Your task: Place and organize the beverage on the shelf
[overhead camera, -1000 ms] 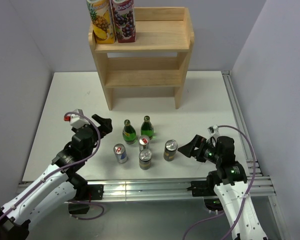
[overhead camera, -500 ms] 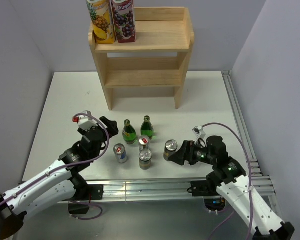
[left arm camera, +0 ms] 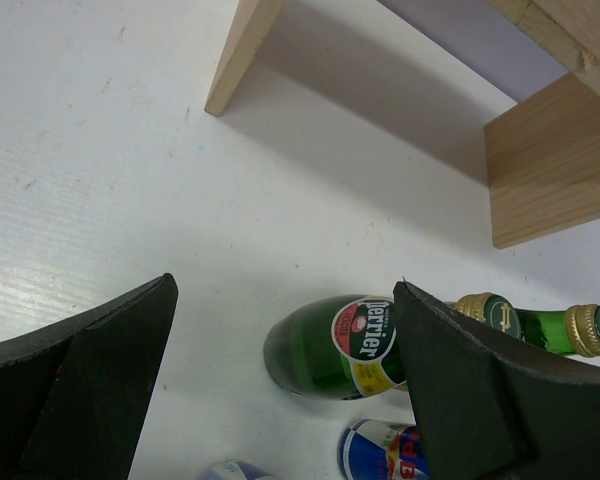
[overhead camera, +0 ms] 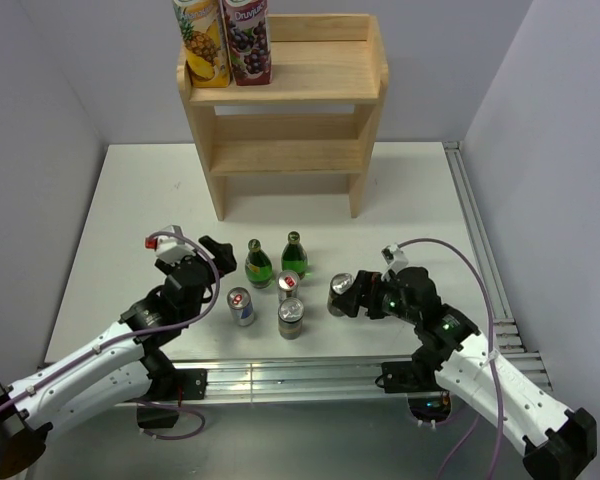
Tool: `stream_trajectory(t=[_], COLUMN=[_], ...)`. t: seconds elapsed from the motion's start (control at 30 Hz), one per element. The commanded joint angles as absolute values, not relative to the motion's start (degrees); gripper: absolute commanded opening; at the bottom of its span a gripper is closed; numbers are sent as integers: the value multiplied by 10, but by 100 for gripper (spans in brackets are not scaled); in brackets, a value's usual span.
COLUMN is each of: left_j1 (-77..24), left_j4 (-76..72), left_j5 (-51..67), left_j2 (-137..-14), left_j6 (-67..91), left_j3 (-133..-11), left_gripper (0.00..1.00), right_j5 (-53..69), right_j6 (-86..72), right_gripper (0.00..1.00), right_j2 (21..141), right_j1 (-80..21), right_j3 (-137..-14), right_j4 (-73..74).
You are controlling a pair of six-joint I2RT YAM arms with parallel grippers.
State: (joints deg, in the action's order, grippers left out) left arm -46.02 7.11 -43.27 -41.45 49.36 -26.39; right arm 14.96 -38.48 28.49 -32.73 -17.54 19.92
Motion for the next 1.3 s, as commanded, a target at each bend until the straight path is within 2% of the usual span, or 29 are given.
stream_trajectory(t=[0.0, 0.3, 0.67, 0.97, 1.27], left_j1=[-463, -464, -464, -464, -465], left_j4=[47, 30, 19, 20, 46], left_j5=[-446, -447, -454, -474, -504], left_j2=[-398, -395, -379, -361, -308], left_j6=[495, 490, 480, 479, 483], left_j3=[-255, -238, -220, -196, -184], left_gripper=[97, 97, 97, 96, 96], right_j5=[72, 1, -196, -308, -410], right_j6=[-384, -387, -389, -400, -379], right_gripper=[100, 100, 100, 100, 100], right_j2=[304, 382, 445, 529, 615], right_j1=[-344, -415, -525, -541, -555], right_j3=[-172, -173, -149, -134, -66], right_j4=[141, 56, -54, -168, -389])
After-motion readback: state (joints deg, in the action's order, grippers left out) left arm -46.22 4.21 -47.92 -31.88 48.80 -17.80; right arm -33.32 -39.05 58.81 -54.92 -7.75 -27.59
